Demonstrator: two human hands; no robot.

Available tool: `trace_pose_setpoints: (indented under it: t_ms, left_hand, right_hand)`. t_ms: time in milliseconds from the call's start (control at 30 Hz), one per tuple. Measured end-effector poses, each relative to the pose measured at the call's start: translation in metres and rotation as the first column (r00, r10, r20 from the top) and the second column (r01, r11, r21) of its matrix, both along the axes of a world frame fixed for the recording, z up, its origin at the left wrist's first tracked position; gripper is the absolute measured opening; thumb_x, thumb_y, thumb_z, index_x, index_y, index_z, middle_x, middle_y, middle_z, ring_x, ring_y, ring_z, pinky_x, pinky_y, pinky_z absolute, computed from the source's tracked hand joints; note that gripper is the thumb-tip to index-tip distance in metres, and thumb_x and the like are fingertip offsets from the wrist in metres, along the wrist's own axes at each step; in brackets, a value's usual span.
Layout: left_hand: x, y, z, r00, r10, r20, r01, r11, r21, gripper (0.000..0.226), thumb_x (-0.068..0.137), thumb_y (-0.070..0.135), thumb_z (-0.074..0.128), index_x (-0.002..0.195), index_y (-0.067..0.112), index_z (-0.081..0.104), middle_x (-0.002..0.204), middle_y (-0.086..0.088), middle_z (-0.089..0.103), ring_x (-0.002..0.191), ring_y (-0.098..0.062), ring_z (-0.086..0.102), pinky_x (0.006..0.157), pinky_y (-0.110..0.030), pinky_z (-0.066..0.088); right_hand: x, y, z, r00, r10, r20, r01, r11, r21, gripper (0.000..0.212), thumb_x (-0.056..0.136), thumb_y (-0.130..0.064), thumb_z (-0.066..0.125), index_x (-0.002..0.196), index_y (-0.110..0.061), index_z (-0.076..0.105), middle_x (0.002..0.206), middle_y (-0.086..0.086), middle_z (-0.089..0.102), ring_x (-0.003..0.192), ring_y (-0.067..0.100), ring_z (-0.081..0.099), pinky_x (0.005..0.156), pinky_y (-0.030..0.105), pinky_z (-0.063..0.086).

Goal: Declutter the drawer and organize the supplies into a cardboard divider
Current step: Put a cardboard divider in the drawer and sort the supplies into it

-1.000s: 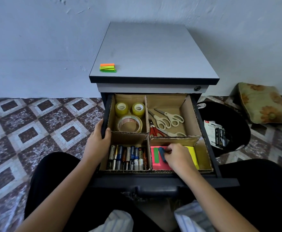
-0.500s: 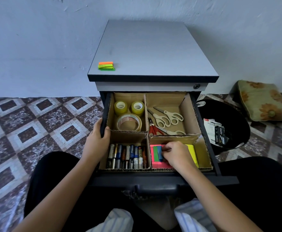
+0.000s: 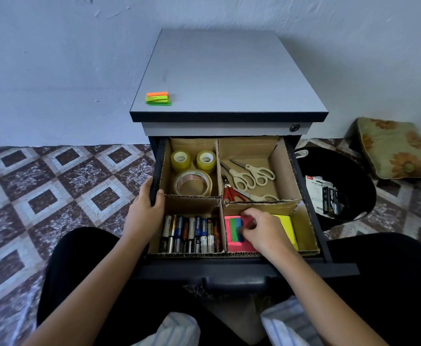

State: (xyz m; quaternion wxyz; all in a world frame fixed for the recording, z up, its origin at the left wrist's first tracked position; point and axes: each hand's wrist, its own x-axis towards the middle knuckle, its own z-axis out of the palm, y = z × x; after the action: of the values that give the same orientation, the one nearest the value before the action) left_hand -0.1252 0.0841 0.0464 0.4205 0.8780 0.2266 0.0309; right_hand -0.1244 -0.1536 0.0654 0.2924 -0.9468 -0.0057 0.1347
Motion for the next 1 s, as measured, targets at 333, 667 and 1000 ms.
trace_pose_setpoints:
  t_ms: [333, 667, 1000]
  left_hand:
    - [0.0, -0.001, 0.001, 1.0, 0.002, 0.004, -0.002, 1.0, 0.01, 0.05, 0.098, 0.038, 0.038, 0.145, 0.03, 0.025, 0.128, -0.014, 0.055, 0.1, -0.036, 0.06, 0.083, -0.043, 0.049]
    - [-0.001, -0.003, 0.004, 1.0, 0.004, 0.0, -0.004, 1.0, 0.028, 0.049, 0.098, 0.036, 0.039, 0.145, 0.028, 0.026, 0.123, -0.018, 0.058, 0.104, -0.035, 0.058, 0.085, -0.042, 0.047]
    - [-0.001, -0.005, 0.006, 1.0, 0.0, -0.006, 0.0, 1.0, 0.024, 0.051, 0.097, 0.039, 0.039, 0.145, 0.029, 0.024, 0.131, -0.012, 0.054, 0.1, -0.032, 0.061, 0.083, -0.043, 0.052]
  right_hand:
    - [-0.003, 0.0, 0.001, 0.995, 0.093, -0.039, -0.094, 0.995, -0.017, 0.038, 0.083, -0.012, 0.065, 0.12, -0.02, 0.061, 0.109, 0.002, 0.067, 0.099, 0.017, 0.06, 0.079, 0.022, 0.045]
    - [-0.002, 0.003, 0.011, 0.991, 0.006, 0.13, -0.019, 0.995, 0.097, 0.028, 0.089, -0.024, 0.062, 0.117, -0.021, 0.064, 0.089, -0.005, 0.063, 0.073, 0.007, 0.058, 0.056, 0.006, 0.037]
    - [0.088, 0.079, 0.109, 0.829, 0.283, 0.482, -0.364, 0.928, 0.081, 0.025, 0.091, -0.021, 0.058, 0.115, -0.016, 0.064, 0.1, -0.001, 0.065, 0.087, 0.008, 0.059, 0.078, 0.019, 0.048]
